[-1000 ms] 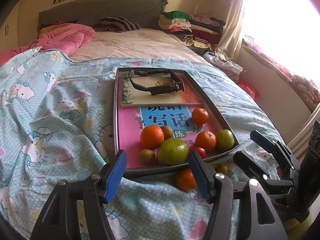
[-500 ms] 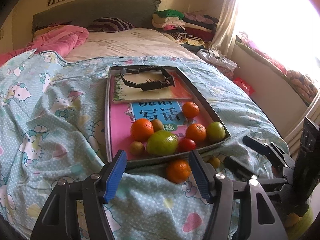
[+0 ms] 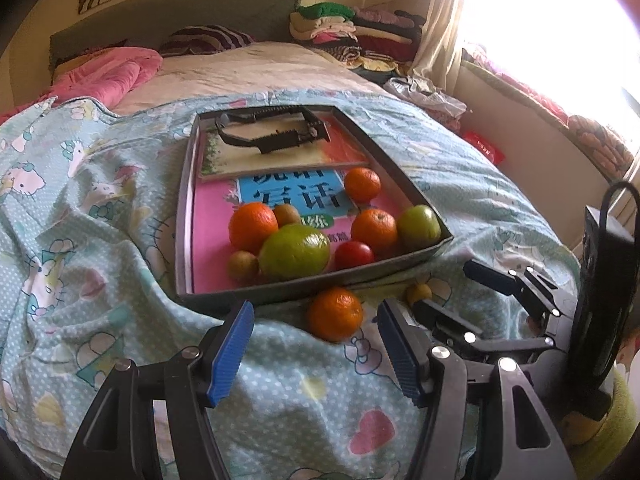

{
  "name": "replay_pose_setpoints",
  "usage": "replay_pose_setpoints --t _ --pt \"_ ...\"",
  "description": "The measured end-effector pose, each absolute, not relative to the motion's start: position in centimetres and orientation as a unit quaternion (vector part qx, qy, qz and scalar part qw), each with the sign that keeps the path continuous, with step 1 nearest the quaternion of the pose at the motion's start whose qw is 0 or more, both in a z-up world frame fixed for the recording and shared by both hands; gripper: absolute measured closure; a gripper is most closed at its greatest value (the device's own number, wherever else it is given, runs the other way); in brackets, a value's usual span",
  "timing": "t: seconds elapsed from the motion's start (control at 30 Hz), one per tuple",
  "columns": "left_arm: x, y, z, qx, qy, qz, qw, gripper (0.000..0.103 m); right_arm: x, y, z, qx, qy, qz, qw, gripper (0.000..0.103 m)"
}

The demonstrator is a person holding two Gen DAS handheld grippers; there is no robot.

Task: Organize fruits
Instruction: 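Move both open tools back toward an orange and a small fruit on the bedding, then grasp an orange with the left tool while the right tool grasps a small brown fruit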

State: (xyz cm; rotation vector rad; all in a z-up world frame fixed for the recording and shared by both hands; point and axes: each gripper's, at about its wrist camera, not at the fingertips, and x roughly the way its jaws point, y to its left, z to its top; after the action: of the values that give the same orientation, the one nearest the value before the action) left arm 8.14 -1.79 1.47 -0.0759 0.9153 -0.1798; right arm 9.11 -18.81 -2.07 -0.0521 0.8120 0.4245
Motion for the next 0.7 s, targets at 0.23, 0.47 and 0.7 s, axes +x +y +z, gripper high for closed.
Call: replay_pose_setpoints --t 0.23,0.47,0.7 --pt "8.4 -2.6 0.1 -0.029 0.455 -0.088 0.886 0.039 9.8 -17.8 -3.5 -0.046 0.408 0.216 0.886 0.047" --pt "8.9 -3.1 -0.5 -0.026 0.460 -0.094 0.883 0.039 9.7 -16.8 -4.0 -0.064 0.409 0.232 0.880 0.070" --pt "9.4 -3.9 -1.3 -0.018 0.466 -0.101 0.879 0.049 10.1 -16.9 -4.3 -0.061 0.413 0.227 0.880 0.080"
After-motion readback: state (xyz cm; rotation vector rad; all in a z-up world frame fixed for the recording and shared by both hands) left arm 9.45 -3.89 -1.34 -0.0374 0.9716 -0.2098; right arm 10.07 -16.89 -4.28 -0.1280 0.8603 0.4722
